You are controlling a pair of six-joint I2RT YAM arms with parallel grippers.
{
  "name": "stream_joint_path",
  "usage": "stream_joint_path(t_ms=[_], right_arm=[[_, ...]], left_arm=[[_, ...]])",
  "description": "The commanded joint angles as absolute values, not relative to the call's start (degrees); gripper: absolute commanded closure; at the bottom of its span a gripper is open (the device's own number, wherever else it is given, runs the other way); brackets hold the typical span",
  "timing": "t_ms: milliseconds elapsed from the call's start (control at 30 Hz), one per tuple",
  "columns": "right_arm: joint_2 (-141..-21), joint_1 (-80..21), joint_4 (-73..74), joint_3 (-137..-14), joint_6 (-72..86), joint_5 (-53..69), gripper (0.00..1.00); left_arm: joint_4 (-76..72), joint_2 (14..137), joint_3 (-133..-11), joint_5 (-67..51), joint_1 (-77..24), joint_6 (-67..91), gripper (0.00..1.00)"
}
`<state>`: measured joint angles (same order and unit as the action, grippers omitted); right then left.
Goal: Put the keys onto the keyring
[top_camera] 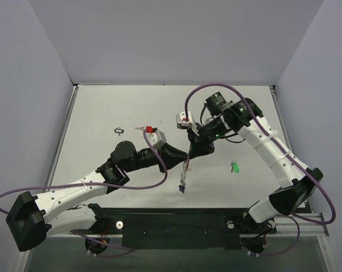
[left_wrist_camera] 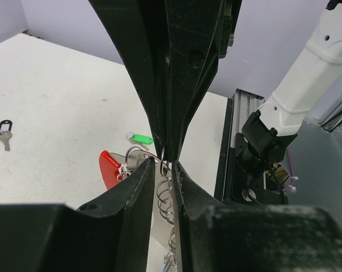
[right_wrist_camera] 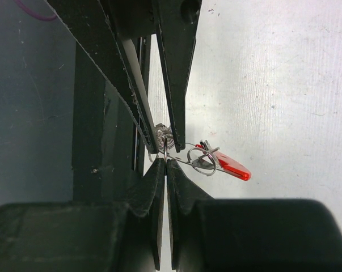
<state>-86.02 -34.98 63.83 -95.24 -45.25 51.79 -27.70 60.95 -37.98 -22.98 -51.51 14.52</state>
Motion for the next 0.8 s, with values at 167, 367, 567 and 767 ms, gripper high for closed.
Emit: stream_joint_path(t_ms=[167, 367, 567, 767], right_arm=[[-85.52, -35.42, 65.74, -96.33, -46.05, 53.35, 1.0], [-85.52, -35.42, 65.83, -96.33, -46.05, 53.35, 1.0], [-85.43, -35.42, 65.83, -96.33, -46.14, 53.44, 1.0], [-85.52, -35.42, 65.92, -96.5, -46.14, 53.53, 1.0]], left_arm=[[-31.99, 60.55, -39.46, -24.34, -50.98, 15.12, 0.8], [-31.82, 60.91, -39.73, -24.61, -50.98, 15.21, 0.87], [-31.38, 61.0, -39.9, -24.35, -50.98, 15.12, 0.83], [-31.29, 61.17, -40.08, -24.61, -50.98, 15.12, 0.87]])
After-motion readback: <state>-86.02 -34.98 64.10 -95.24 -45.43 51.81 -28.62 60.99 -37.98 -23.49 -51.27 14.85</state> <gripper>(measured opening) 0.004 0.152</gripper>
